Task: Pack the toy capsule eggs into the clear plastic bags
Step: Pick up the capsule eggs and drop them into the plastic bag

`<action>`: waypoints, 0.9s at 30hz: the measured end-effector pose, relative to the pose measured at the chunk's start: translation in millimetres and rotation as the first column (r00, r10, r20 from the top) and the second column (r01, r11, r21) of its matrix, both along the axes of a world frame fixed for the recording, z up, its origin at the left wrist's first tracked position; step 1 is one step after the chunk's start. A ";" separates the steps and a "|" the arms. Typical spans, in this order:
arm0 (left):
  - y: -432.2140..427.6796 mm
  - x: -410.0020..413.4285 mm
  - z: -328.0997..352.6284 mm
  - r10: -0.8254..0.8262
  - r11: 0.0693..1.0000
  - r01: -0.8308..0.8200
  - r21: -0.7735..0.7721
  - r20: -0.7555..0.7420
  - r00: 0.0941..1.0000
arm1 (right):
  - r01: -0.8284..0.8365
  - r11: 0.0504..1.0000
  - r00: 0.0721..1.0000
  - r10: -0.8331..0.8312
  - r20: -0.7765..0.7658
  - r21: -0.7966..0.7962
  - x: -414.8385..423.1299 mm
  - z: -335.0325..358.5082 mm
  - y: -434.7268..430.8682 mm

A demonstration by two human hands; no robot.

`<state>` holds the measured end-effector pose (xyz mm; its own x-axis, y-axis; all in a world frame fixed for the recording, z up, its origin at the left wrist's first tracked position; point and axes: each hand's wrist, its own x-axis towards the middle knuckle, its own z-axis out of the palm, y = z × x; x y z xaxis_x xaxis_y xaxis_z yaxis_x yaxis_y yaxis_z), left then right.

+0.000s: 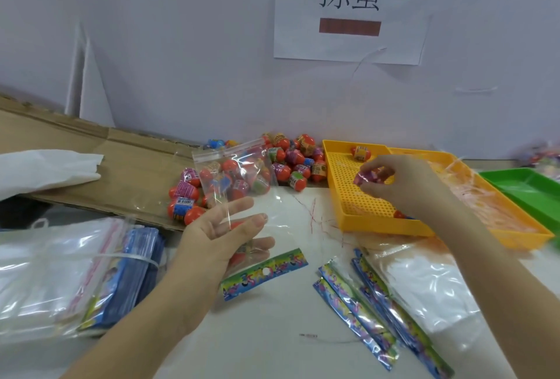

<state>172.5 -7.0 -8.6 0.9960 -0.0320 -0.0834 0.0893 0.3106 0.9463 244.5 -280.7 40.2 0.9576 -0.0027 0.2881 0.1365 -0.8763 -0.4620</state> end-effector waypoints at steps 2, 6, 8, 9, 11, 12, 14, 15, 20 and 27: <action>1.0 1.2 -1.8 -0.004 1.000 0.004 0.005 -0.008 1.000 | -0.028 0.998 0.996 0.023 -0.085 -0.061 1.3 -5.8 -0.7; 2.0 3.9 -5.9 -0.007 1.000 0.007 0.018 -0.014 1.000 | -0.005 0.999 0.976 -0.007 -0.217 -0.054 0.0 4.7 -5.4; 2.7 5.7 -7.2 -0.003 1.000 0.003 0.015 -0.011 1.000 | 0.038 0.998 0.978 -0.047 -0.201 -0.049 -3.1 21.3 -19.0; 2.7 6.3 -8.0 -0.005 1.000 0.005 0.017 -0.013 1.000 | 0.042 0.993 0.971 -0.066 -0.230 -0.110 -5.7 28.9 -25.7; 2.2 6.9 -9.5 -0.012 1.000 0.012 0.021 -0.017 1.000 | -0.001 0.955 0.924 -0.113 -0.366 -0.296 -9.8 34.4 -36.2; 1.5 7.0 -10.2 -0.015 1.000 0.015 0.021 -0.018 1.000 | -0.024 0.934 0.890 -0.143 -0.433 -0.357 -10.9 33.2 -38.5; 1.0 6.7 -10.7 -0.019 1.000 0.019 0.015 -0.017 1.000 | -0.042 0.917 0.845 -0.179 -0.504 -0.396 -11.0 29.9 -40.5; 1.0 6.3 -10.4 -0.021 1.000 0.021 0.015 -0.015 1.000 | -0.048 0.917 0.840 -0.177 -0.512 -0.395 -10.4 29.2 -41.5; 2.0 5.2 -9.0 -0.027 0.999 0.028 0.027 -0.019 0.999 | -0.088 0.918 0.840 -0.141 -0.524 -0.388 -7.1 19.1 -42.5; 2.8 3.2 -8.5 -0.053 0.998 0.053 0.043 0.003 0.999 | -0.034 0.988 0.988 0.010 -0.155 -0.148 -12.5 36.8 -34.6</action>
